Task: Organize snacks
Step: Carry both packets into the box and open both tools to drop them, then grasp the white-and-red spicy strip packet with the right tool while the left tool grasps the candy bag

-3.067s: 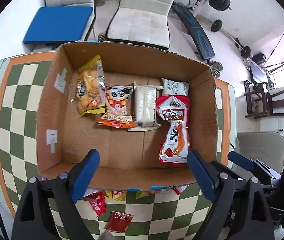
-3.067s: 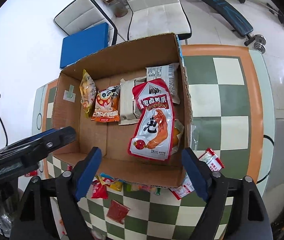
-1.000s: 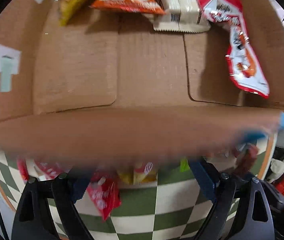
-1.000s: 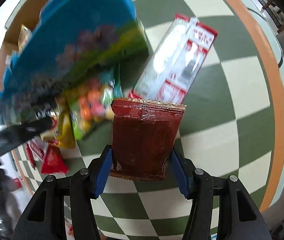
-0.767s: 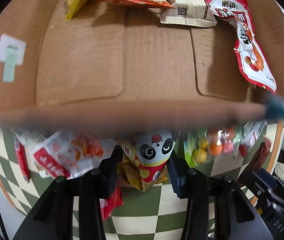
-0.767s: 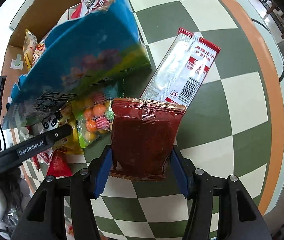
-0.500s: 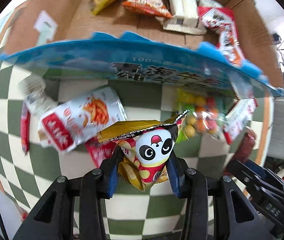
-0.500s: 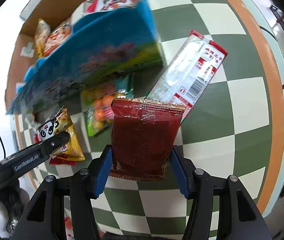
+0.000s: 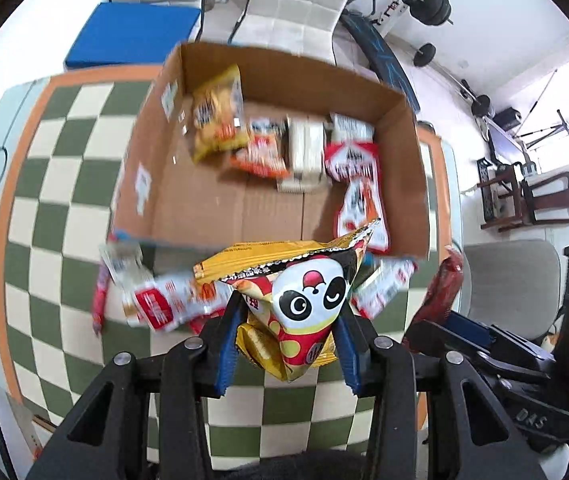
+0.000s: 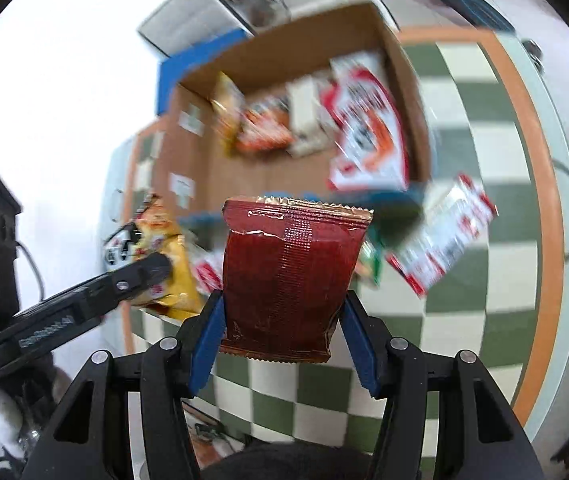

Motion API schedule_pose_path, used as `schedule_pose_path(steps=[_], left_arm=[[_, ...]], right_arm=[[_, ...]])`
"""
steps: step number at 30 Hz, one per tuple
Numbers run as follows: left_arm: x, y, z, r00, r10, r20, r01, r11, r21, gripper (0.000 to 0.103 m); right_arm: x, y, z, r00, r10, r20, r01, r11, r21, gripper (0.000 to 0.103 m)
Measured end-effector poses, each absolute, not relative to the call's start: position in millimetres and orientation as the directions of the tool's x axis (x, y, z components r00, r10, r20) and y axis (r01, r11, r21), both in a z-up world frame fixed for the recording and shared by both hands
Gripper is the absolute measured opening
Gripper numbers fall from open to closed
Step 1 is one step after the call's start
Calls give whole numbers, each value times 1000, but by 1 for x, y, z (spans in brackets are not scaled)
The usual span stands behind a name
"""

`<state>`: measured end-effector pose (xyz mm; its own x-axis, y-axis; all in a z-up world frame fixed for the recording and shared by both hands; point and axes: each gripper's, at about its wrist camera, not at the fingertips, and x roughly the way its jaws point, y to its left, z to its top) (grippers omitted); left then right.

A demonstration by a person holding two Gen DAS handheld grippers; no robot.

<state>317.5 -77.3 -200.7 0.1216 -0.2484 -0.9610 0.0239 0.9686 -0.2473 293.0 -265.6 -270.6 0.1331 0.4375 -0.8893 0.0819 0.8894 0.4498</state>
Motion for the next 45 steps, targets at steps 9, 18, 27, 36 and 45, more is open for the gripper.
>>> schedule_pose_path(steps=[9,18,27,36,45], left_arm=[[399,-69,-236,1,-242,-970,-16,970,-242,39],[427,-64,-289,-131,-228,-965,-40,974,-224,39],[435,-61,-303,-181,-198,-963,-55,980,-191,41],[427,-63,-262,-85,-175,-981,-15,985,-174,84],[357,-72,-210,161,-159,-974,-2,987,-161,84]], right_arm=[[378,-237,-265,151,394,-907,19,916,401,60],[427,-217,-323,32,331,-943,14,943,331,60],[438,-216,-362,-104,297,-949,40,955,294,69],[436,-228,-343,-40,313,-949,56,949,311,88],[372,-273,-296,111,328,-938,98,936,339,91]])
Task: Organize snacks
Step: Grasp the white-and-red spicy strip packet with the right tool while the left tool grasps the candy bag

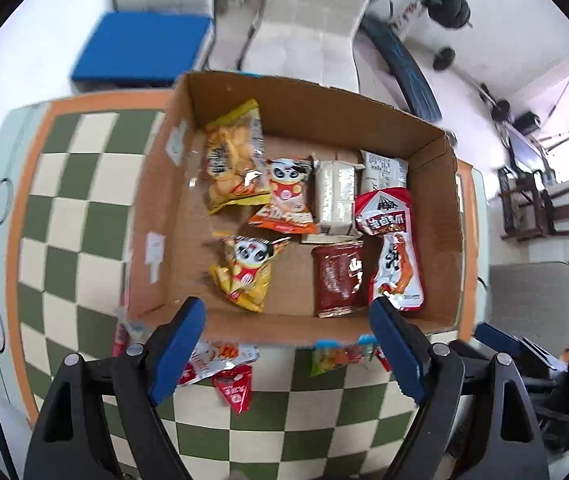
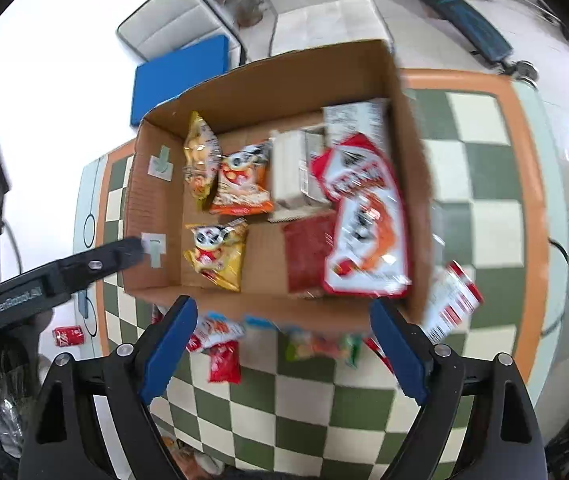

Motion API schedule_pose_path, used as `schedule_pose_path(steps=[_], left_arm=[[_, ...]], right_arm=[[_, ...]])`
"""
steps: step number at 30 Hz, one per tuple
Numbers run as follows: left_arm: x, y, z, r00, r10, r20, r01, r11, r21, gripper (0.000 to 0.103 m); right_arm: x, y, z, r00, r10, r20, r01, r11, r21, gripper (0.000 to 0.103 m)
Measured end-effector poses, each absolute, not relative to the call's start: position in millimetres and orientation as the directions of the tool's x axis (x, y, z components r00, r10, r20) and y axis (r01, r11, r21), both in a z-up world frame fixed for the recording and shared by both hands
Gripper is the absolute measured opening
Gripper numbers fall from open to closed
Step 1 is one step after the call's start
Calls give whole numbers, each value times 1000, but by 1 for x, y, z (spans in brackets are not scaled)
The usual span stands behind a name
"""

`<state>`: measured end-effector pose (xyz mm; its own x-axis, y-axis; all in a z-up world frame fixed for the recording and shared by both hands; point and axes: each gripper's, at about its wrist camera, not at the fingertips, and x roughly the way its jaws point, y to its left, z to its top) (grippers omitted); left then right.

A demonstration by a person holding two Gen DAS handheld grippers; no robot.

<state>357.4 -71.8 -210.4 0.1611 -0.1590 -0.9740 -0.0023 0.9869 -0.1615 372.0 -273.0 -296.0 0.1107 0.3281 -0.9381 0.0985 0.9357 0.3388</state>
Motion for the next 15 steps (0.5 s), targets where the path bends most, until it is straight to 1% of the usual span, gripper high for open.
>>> schedule_pose_path(steps=[2,4,6,8,11,15], left_arm=[[338,-71,-212,201,-132,-971,-26,990,-140,84],[318,-69,-227,201,-117,-973,-64,989,-132,84],[307,-71,-247,161,-134,-978,-83,985,-149,84],[299,-73,-271,103,-125,-987,-104,985,-136,84],[288,-77,-292,51,-116,-992,-111,986,-122,84],[281,-82,-305,25,-72,-997,-99,992,-75,84]], right_arm=[[352,-289,-296,122,312,-942,132,936,327,91],[331,-305,-307,112,300,-947,181,931,316,91],[314,-319,-331,70,279,-958,245,926,288,91],[304,-333,-354,47,278,-960,314,908,278,91],[296,-351,-396,18,264,-964,413,877,247,91],[303,-352,-432,8,207,-978,442,877,189,90]])
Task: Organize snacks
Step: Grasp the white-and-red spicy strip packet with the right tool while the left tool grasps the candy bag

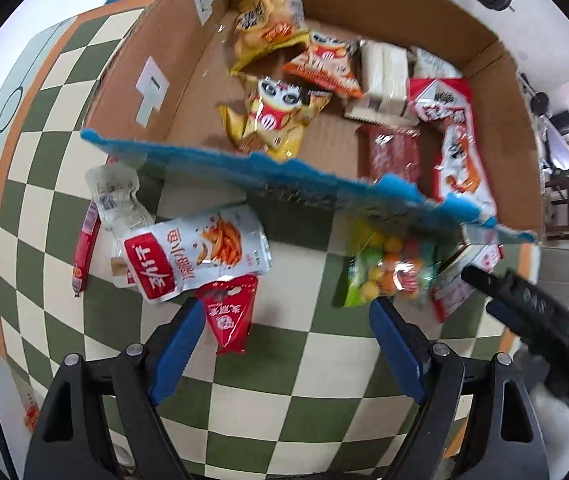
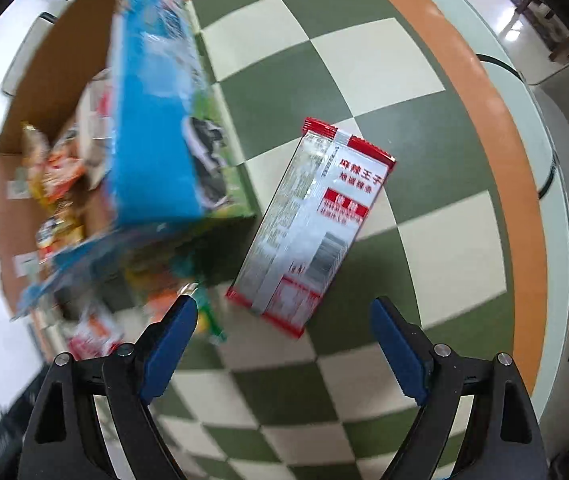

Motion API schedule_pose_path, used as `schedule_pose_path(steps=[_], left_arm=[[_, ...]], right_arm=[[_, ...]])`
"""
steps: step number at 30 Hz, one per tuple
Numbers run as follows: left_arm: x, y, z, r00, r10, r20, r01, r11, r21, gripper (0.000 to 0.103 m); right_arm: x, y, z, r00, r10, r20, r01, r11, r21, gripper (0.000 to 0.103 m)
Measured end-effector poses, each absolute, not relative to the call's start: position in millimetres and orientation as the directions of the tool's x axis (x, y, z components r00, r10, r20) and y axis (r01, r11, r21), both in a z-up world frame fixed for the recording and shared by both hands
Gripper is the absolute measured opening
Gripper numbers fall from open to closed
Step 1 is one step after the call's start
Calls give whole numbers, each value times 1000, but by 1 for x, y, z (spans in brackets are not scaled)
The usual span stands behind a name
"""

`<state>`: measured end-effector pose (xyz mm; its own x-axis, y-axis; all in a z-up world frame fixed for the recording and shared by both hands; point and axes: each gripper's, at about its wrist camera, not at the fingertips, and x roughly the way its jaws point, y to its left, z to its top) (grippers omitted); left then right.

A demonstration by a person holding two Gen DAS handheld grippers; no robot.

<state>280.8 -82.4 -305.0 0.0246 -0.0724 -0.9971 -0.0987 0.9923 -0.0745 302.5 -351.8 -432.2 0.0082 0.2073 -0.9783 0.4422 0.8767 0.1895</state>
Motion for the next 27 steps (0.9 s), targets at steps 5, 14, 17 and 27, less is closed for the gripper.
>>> schedule_pose_path(steps=[5,14,17,27], left_arm=[[279,-92,-315,11,-73,-997,-93,993,-74,84],[283,-123,-333,-14,-104,-995,-114,988,-101,84],[287,-135,-340,-41,-164,-986,-113,981,-158,84],[324,-186,-394,-176,-200,-964,-76,979,-190,84]], right_arm=[[317,-342,-454,9,116,-993,448,888,108,86],[312,-319,-467,-31,-31,-999,254,966,-38,71],[291,-340,-467,-57,-2,-998,252,968,-16,68],[264,-384,-473,-136,178,-974,339,933,123,70]])
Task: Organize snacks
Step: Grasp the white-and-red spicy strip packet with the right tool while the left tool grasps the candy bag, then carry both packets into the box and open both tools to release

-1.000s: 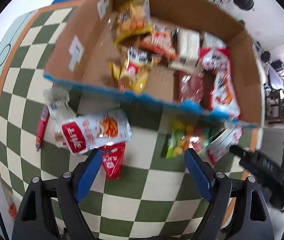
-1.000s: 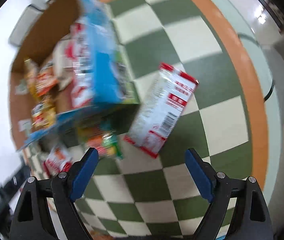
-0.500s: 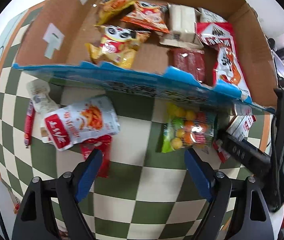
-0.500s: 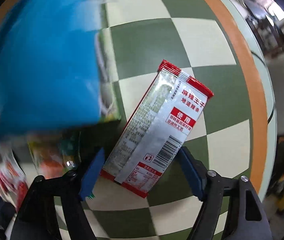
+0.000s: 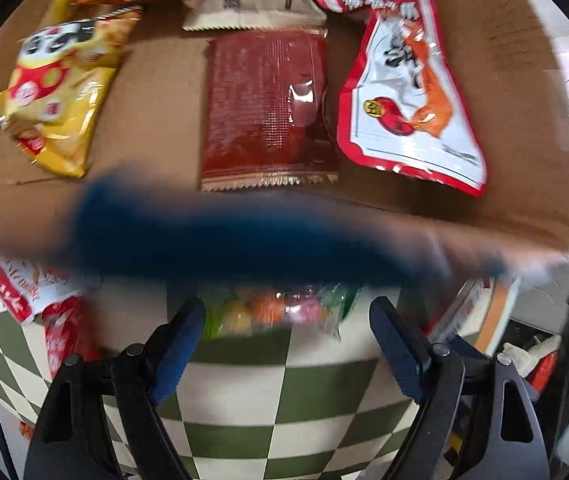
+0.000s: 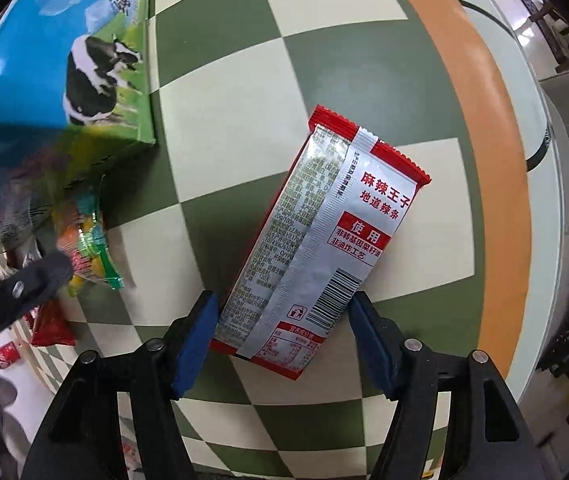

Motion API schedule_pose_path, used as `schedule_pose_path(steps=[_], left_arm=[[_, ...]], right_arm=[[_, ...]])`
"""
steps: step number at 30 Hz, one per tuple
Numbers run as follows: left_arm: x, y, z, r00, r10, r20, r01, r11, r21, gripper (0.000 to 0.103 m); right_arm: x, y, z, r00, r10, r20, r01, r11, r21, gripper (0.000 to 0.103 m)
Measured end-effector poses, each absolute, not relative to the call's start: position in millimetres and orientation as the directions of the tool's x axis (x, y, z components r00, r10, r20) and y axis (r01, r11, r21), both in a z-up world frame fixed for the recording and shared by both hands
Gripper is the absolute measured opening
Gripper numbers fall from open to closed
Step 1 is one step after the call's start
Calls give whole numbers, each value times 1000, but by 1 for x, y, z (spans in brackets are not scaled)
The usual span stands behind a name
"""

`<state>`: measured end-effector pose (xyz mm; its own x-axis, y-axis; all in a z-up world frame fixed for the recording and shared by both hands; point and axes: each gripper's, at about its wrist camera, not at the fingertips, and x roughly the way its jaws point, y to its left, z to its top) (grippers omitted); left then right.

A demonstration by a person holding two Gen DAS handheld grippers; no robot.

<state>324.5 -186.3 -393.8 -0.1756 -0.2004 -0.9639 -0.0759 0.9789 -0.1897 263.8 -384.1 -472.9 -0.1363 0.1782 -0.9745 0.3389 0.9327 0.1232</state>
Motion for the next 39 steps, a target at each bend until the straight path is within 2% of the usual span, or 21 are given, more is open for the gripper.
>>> schedule_pose_path(steps=[3,10,12,15,22,24,28,34,37,39], left_arm=[[333,-193,-400,-169,-131,-977,-63,991,-122,84],[343,-203,-399,-153,-109,-982,-56,993,-101,84],[341,-206,-398,-135,-110,-985,-49,993,-105,79],[324,-213,-399,-139,-123,-983,-34,992,-120,72],[261,-214,-398,-189,-104,-976,44,993,-114,71],[248,-212,-406,-249,-143,-958,15,988,-152,74],[244,-209,-415,-263,-168,-950,-27,986,-167,81],[252,-246,-426,-253,-36,-967,90,994,-61,88],[249,-259,-427,-230,5,-973,122,992,-24,88],[245,-270,-426,-218,0,-976,129,991,-28,81]], right_arm=[[266,-383,-474,-137,163,-977,336,935,109,71],[273,-384,-472,-136,127,-983,354,933,71,71],[277,-377,-472,-138,83,-987,329,944,34,71],[275,-360,-470,-126,5,-992,249,968,-26,62],[245,-342,-468,-158,54,-986,128,991,34,56],[233,-338,-470,-188,62,-980,91,995,45,56],[219,-340,-474,-238,111,-965,117,990,85,65],[225,-364,-473,-223,108,-969,195,979,64,68],[239,-385,-475,-234,77,-969,180,983,34,69],[241,-381,-475,-228,38,-973,160,987,1,71]])
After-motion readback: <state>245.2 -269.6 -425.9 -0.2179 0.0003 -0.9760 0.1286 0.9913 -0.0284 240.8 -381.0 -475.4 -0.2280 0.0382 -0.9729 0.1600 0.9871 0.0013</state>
